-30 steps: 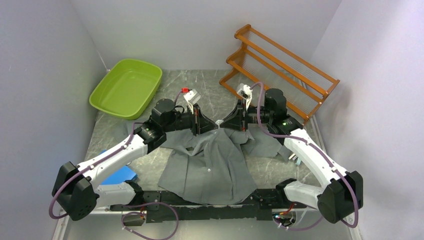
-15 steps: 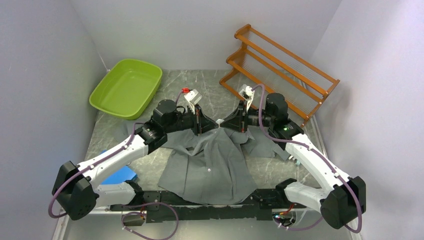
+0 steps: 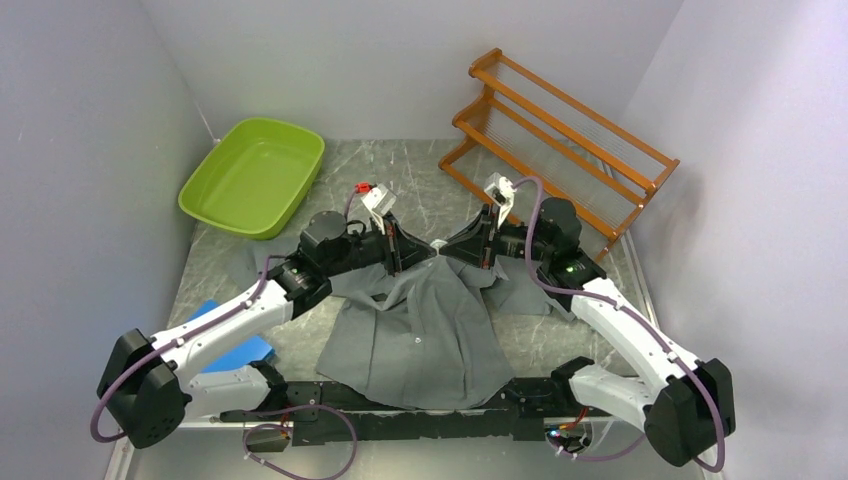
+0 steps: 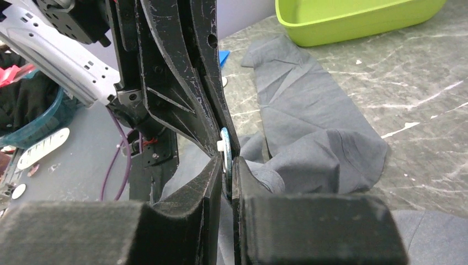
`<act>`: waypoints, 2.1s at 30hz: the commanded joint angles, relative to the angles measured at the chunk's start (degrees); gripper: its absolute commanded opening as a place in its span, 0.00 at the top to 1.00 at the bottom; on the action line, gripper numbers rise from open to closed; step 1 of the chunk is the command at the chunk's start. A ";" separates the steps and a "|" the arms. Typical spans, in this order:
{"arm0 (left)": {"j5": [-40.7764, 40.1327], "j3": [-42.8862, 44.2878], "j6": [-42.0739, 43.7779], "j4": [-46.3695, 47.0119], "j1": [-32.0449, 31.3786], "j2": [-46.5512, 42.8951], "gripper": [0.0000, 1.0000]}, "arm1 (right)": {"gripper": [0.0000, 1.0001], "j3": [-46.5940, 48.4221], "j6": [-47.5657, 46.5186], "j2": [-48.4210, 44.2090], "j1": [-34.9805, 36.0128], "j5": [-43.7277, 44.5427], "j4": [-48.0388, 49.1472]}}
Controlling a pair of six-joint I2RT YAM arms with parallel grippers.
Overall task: Pin the brooch onto the clothing
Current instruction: Pin the brooch to the clothes.
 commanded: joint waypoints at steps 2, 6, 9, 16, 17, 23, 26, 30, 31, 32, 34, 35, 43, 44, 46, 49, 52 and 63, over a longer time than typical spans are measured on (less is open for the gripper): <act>-0.27 -1.50 -2.32 4.15 -1.15 -1.89 0.97 | 1.00 -0.68 1.70 -2.42 0.08 -0.50 10.25; -0.72 -2.34 -2.41 4.53 -1.15 -2.39 0.97 | 1.00 -1.93 4.31 -3.00 -0.17 -2.16 15.34; -1.10 -2.54 -2.24 4.14 -1.11 -2.77 0.97 | 0.93 -2.33 5.65 -3.21 -0.27 -3.58 17.92; -0.89 -2.65 -1.96 4.25 -1.11 -3.13 0.97 | 0.60 -2.51 6.16 -4.55 -0.27 -3.18 19.19; -0.84 -2.57 -1.89 4.21 -1.08 -3.04 0.97 | 0.51 -2.47 6.08 -4.70 -0.32 -2.85 19.05; -0.38 -2.30 -1.40 3.82 -1.15 -3.03 0.97 | 0.13 -2.81 4.90 -6.05 -0.34 0.35 17.13; -0.40 -2.39 -1.20 3.69 -1.16 -3.22 0.97 | 0.09 -2.84 3.74 -6.26 -0.40 1.43 15.02; 0.34 -2.39 -1.03 3.92 -1.14 -3.20 0.97 | 0.06 -3.40 0.52 -6.12 -0.49 1.63 12.08; 0.94 -2.31 -0.88 4.25 -1.11 -3.20 0.97 | 0.05 -3.84 -0.55 -6.10 -0.64 1.57 11.40; 1.71 -2.30 -0.77 4.73 -1.14 -3.18 0.97 | 0.05 -4.51 -1.42 -6.11 -0.93 1.39 11.25; 3.18 -2.23 -0.53 5.28 -1.11 -3.05 0.97 | 0.05 -5.89 -2.03 -6.09 -2.09 0.11 11.73; 3.58 -2.10 -0.34 5.11 -1.10 -3.03 0.97 | 0.05 -6.45 -1.88 -5.91 -2.74 -0.96 12.34; 5.23 -1.77 0.74 4.35 -1.14 -3.91 0.97 | 0.19 -8.43 4.25 -2.37 -5.50 -13.49 22.70; 5.26 -1.73 0.75 4.23 -1.15 -3.98 0.97 | 0.21 -8.37 5.13 -1.94 -5.50 -14.23 23.89; 5.33 -1.68 0.77 4.08 -1.11 -4.18 0.97 | 0.29 -7.99 6.33 -1.04 -5.54 -15.69 25.24; 5.52 -1.51 0.76 3.94 -1.15 -4.15 0.97 | 0.34 -7.09 7.42 0.51 -5.50 -17.36 26.07; 5.65 -1.42 0.63 4.07 -1.16 -3.97 0.97 | 0.38 -6.79 8.61 1.42 -5.39 -18.21 27.34; 5.97 -1.06 0.41 3.99 -1.11 -3.58 0.97 | 0.52 -2.67 7.43 4.85 -3.77 -18.46 22.47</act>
